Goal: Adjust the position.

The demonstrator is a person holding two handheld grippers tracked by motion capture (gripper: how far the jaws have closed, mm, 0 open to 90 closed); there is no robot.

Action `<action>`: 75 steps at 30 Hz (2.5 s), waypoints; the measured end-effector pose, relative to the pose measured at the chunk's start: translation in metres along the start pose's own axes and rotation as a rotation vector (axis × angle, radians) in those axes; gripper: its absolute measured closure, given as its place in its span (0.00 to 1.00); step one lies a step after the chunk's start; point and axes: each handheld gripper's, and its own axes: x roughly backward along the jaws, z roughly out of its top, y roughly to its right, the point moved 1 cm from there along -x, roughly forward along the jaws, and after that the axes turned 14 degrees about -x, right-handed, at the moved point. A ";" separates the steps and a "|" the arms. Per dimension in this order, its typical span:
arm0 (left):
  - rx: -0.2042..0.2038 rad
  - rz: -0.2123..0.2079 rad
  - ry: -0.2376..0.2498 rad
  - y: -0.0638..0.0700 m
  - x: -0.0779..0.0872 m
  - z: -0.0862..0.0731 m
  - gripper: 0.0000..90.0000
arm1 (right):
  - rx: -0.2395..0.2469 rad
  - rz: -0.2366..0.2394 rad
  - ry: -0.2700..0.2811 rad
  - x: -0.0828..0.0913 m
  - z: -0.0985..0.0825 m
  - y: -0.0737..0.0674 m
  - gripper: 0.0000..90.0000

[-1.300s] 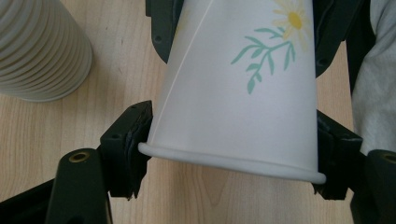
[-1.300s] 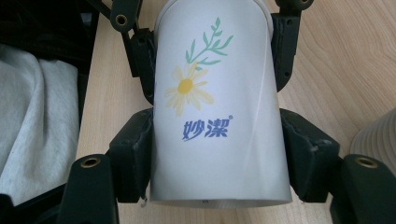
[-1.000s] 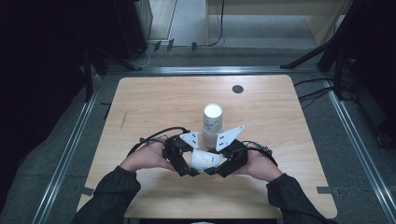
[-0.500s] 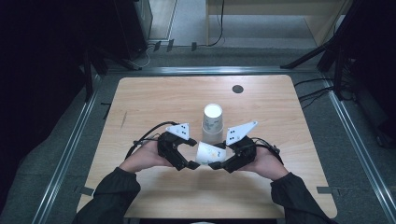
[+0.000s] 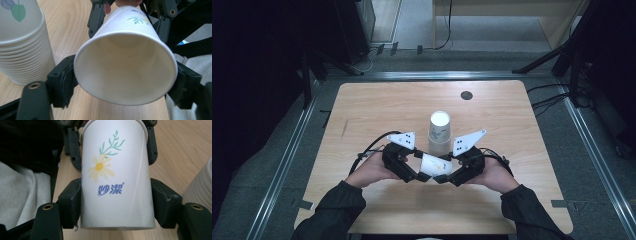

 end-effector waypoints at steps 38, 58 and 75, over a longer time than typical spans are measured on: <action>-0.122 0.046 -0.369 0.007 -0.008 0.015 0.29 | 0.014 -0.045 -0.117 -0.038 -0.004 0.005 0.38; -0.014 0.087 -0.089 0.001 0.007 0.007 0.11 | 0.011 -0.035 0.008 -0.012 0.000 0.005 0.37; 0.029 0.087 0.080 0.000 0.001 0.006 0.24 | -0.030 0.006 0.056 -0.010 0.001 0.008 0.37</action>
